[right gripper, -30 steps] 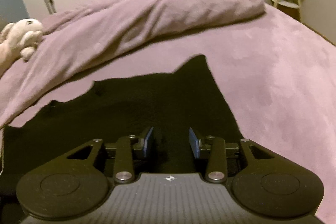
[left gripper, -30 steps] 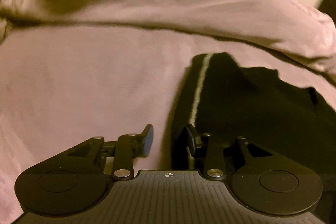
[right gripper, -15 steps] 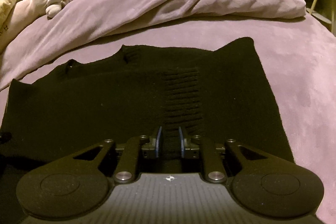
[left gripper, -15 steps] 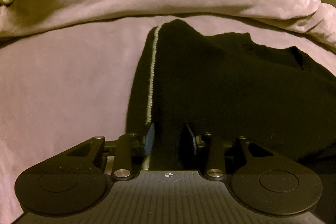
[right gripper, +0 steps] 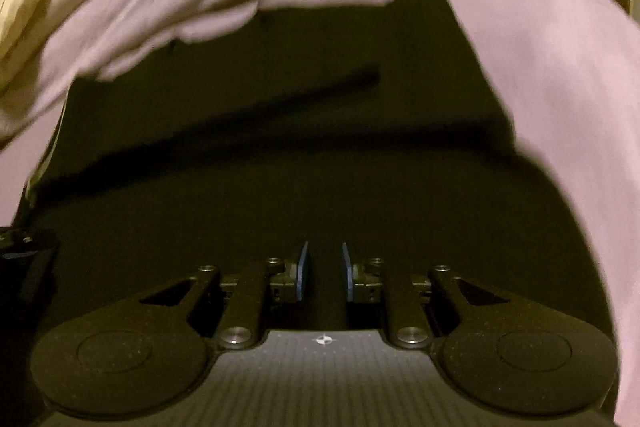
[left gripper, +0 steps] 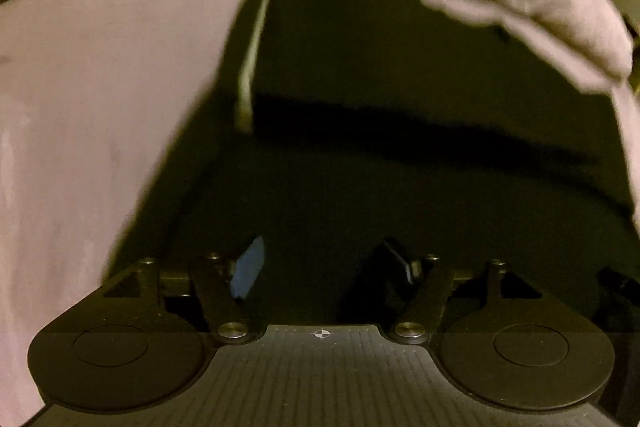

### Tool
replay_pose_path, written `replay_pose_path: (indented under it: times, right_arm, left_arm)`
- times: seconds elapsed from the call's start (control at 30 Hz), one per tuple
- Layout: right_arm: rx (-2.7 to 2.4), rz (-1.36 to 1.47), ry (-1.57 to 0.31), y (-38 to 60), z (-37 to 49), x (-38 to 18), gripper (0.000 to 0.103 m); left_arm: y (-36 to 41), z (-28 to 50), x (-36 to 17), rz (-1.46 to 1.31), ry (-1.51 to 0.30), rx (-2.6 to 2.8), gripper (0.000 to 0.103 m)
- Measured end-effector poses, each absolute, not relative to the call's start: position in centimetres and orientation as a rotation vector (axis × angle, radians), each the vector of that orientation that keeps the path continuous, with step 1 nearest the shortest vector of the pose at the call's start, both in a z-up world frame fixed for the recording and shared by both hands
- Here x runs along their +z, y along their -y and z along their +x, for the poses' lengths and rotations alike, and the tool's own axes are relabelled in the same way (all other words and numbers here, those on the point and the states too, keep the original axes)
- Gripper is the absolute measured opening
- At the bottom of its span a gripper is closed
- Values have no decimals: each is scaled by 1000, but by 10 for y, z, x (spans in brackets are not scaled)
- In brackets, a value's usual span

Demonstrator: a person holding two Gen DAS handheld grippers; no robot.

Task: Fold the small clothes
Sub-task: 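Move both grippers to the ribbed hem to grasp it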

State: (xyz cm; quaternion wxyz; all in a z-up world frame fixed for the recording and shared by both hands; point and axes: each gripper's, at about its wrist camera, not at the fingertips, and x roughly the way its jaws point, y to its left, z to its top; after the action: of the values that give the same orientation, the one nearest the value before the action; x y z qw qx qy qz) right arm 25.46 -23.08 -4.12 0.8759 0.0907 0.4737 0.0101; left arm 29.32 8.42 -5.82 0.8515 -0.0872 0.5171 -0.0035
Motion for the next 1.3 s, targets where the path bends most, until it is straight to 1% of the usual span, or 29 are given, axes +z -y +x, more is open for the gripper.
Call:
replay_pose_path:
  times: [0.07,0.13,0.27,0.53,0.67,0.93,1.03,1.1,1.17,1.3]
  right_arm:
    - [21,159,-1009,228,230,-40,17]
    - [7,171,-1036,230,207,-39,17]
    - [-29,168,-1086,239,174,-35,17]
    - [-83,108,-1152,251,143,-25,17]
    - [-132,81,-1178,266,128,-21,23]
    - [-227,84,-1210,292,120,-16,23]
    - [-253,104,-1215,300,115,-13,26]
    - [-257,130,-1217,307,110,-10,32]
    - [-252,153,-1219,312,109,-9,41]
    - [-266,141,-1227,316,115,-9,46]
  left_arm:
    - [-67,278,-58,-49,-1070,-20,76]
    - [-60,272,-57,-29,-1097,-15,83]
    - [-62,270,-53,-80,-1160,26,83]
    - [-70,260,-48,-101,-1240,88,83]
    - [-72,257,-48,-106,-1263,102,83]
    - [-85,237,-43,-140,-1316,130,86]
    - [-100,219,-42,-159,-1357,147,86]
    - [-108,208,-43,-169,-1382,151,87]
    - [-115,197,-44,-165,-1404,146,87]
    - [-122,179,-47,-114,-1428,141,87]
